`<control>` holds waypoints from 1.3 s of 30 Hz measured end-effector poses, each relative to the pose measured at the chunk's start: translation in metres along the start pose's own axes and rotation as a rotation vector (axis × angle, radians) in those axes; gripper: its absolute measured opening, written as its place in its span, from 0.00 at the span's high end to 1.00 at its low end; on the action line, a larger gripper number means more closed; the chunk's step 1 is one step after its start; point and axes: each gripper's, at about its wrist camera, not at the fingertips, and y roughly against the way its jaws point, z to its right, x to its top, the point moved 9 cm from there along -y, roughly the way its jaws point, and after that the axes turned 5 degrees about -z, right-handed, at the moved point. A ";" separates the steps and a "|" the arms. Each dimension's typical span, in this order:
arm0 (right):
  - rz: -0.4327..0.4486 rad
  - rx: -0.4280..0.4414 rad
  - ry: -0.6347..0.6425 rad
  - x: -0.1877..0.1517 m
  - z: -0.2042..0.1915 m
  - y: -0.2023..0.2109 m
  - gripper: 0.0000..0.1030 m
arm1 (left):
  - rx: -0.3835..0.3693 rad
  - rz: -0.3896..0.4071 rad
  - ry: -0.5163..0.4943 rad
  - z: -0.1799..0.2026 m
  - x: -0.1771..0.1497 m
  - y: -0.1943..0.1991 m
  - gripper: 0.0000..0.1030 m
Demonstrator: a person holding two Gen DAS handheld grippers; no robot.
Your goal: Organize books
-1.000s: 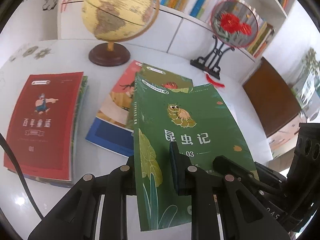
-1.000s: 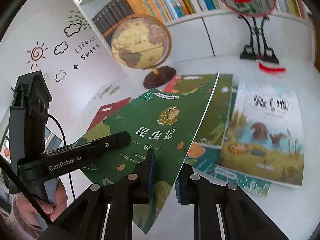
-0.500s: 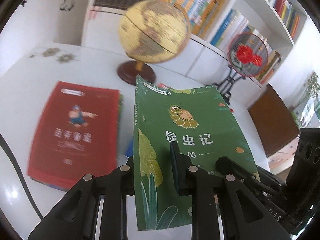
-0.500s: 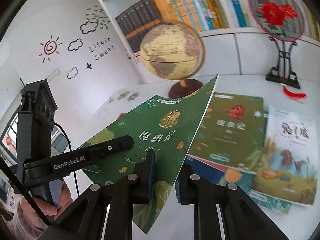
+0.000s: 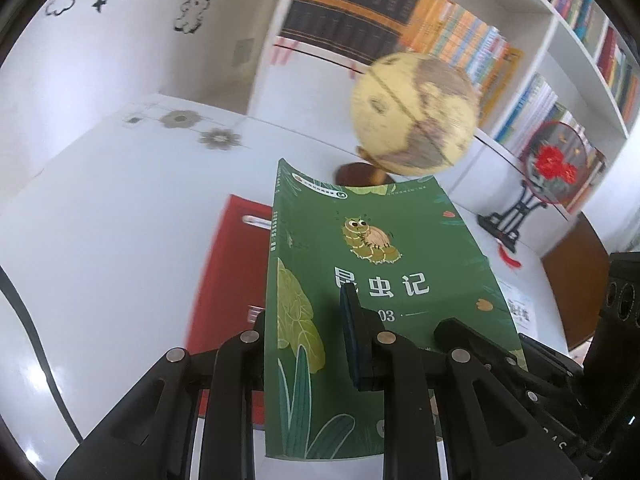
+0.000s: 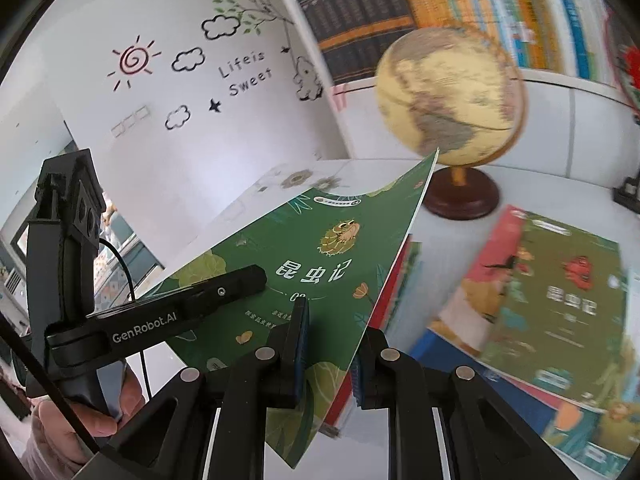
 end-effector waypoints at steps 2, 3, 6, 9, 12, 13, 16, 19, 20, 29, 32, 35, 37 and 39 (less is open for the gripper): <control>-0.011 0.009 0.006 0.001 -0.007 -0.013 0.84 | 0.009 -0.006 0.013 -0.013 0.000 -0.004 0.82; -0.018 0.013 0.006 0.001 -0.009 -0.019 0.84 | 0.011 -0.010 0.018 -0.017 0.000 -0.007 0.82; -0.036 0.017 -0.004 -0.001 -0.012 -0.035 0.84 | 0.024 -0.031 0.027 -0.028 -0.002 -0.016 0.82; -0.059 0.020 -0.020 -0.005 -0.012 -0.046 0.84 | 0.034 -0.046 0.031 -0.036 -0.004 -0.024 0.82; -0.070 0.015 -0.027 -0.008 -0.011 -0.055 0.84 | 0.034 -0.057 0.036 -0.041 -0.005 -0.031 0.82; -0.072 0.012 -0.028 -0.008 -0.011 -0.057 0.84 | 0.035 -0.059 0.037 -0.043 -0.005 -0.031 0.82; -0.080 0.010 -0.038 -0.009 -0.010 -0.063 0.83 | 0.030 -0.067 0.040 -0.046 -0.006 -0.034 0.82; -0.087 0.006 -0.052 -0.014 -0.008 -0.068 0.83 | 0.025 -0.080 0.036 -0.049 -0.010 -0.039 0.79; -0.092 0.012 -0.064 -0.017 -0.006 -0.070 0.83 | 0.032 -0.085 0.041 -0.051 -0.012 -0.041 0.77; -0.126 0.006 -0.150 -0.031 0.000 -0.083 0.79 | 0.096 -0.114 0.040 -0.061 -0.020 -0.055 0.65; -0.124 -0.013 -0.162 -0.033 0.003 -0.084 0.74 | 0.107 -0.108 0.031 -0.061 -0.019 -0.055 0.63; -0.127 -0.010 -0.190 -0.036 0.005 -0.087 0.51 | 0.151 -0.117 0.010 -0.063 -0.017 -0.056 0.63; -0.120 0.008 -0.198 -0.034 0.000 -0.086 0.35 | 0.198 -0.123 0.009 -0.069 -0.016 -0.055 0.63; -0.129 0.005 -0.190 -0.036 -0.003 -0.086 0.29 | 0.220 -0.150 0.038 -0.079 -0.018 -0.057 0.61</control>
